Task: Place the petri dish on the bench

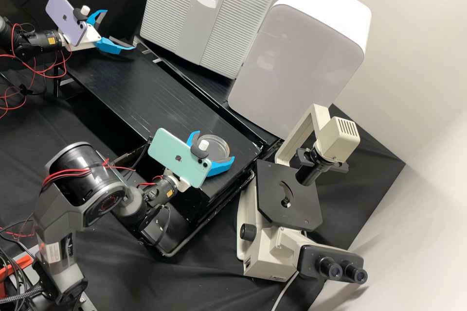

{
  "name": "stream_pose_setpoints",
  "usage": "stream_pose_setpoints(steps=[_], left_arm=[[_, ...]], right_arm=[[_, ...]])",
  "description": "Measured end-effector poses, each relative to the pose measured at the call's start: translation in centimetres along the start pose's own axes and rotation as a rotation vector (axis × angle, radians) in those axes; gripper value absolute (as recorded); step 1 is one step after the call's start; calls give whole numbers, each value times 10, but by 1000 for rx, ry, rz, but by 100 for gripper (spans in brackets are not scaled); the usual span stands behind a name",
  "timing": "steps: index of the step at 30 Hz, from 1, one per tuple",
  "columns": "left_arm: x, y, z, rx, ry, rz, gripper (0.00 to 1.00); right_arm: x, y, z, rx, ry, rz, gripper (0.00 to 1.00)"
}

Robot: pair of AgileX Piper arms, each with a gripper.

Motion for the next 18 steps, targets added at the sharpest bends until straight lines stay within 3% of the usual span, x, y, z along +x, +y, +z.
stream_pose_setpoints(steps=[9,14,16,18], left_arm=[[0,0,0,0,0,0,100],[0,0,0,0,0,0,100],[0,0,0,0,0,0,100],[0,0,0,0,0,0,100]], right_arm=[[-3,1,0,0,-1,3,100],[-19,8,-1,9,-8,69,100],[-31,16,-4,19,-11,122,100],[-45,24,-6,59,-1,172,100]])
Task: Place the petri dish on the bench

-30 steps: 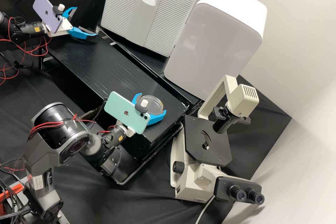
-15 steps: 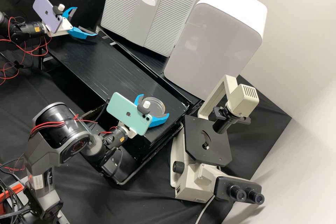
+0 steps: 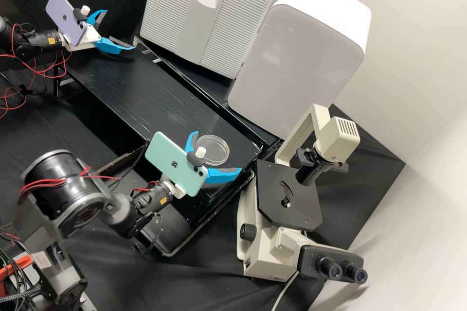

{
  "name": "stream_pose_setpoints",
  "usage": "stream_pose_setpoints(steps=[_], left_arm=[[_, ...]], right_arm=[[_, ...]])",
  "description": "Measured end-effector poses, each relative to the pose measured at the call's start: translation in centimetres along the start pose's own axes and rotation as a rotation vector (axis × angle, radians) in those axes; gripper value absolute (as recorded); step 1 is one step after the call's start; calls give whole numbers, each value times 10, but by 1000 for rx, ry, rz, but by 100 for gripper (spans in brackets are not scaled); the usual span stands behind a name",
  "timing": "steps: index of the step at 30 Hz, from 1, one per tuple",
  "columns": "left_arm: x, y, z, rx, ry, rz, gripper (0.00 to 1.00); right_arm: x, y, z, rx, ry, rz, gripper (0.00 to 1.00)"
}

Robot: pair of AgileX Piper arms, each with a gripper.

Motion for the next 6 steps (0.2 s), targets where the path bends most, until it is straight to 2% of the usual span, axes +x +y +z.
stream_pose_setpoints(steps=[3,6], left_arm=[[0,0,0,0,0,0,100],[0,0,0,0,0,0,100]], right_arm=[[-17,16,-5,83,35,89,100],[-30,26,-7,135,66,140,100]])
